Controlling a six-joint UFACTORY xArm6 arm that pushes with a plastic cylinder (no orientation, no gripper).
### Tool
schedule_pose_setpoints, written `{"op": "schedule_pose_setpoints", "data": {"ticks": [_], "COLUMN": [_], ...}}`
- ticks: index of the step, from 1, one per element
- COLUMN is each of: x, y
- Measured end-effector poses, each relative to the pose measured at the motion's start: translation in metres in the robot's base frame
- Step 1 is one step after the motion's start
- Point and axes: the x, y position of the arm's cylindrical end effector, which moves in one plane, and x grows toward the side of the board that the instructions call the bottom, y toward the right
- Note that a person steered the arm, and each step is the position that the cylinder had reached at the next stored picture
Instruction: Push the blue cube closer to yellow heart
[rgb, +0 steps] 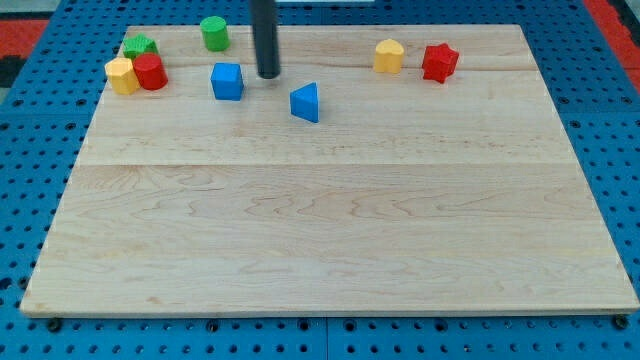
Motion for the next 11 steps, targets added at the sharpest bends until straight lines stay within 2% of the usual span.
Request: {"op": "schedule_pose_setpoints", "data": {"ticks": [1,3,4,6,7,8,11], "x": [0.0,0.038,0.065,0.074,0.054,0.043,0.006], "y": [-0.047,-0.066,-0.001,0.04,0.062,0.118,0.181]}}
